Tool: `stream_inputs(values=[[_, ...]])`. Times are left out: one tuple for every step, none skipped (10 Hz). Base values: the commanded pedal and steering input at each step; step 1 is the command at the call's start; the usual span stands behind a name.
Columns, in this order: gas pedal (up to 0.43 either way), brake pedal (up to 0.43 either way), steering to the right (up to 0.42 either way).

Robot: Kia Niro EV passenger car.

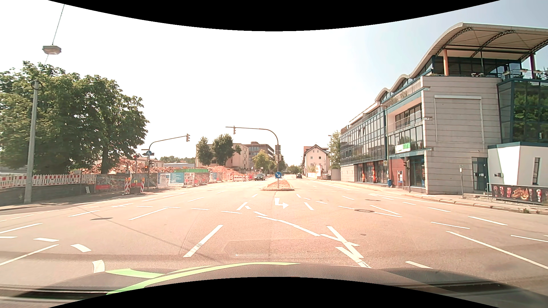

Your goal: Follow the waypoints while adhering to traffic rules and regulations

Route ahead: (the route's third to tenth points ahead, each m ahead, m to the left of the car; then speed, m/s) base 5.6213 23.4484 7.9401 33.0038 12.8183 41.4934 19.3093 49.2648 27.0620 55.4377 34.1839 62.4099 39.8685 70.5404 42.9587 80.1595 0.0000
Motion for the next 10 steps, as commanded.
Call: stream_inputs(values=[[0.000, 0.238, -0.103], [0.000, 0.238, -0.102], [0.000, 0.238, -0.103], [0.000, 0.238, -0.103], [0.000, 0.244, -0.104], [0.000, 0.238, -0.104], [0.000, 0.238, -0.103], [0.000, 0.244, -0.104], [0.000, 0.244, -0.103], [0.000, 0.238, -0.104]])
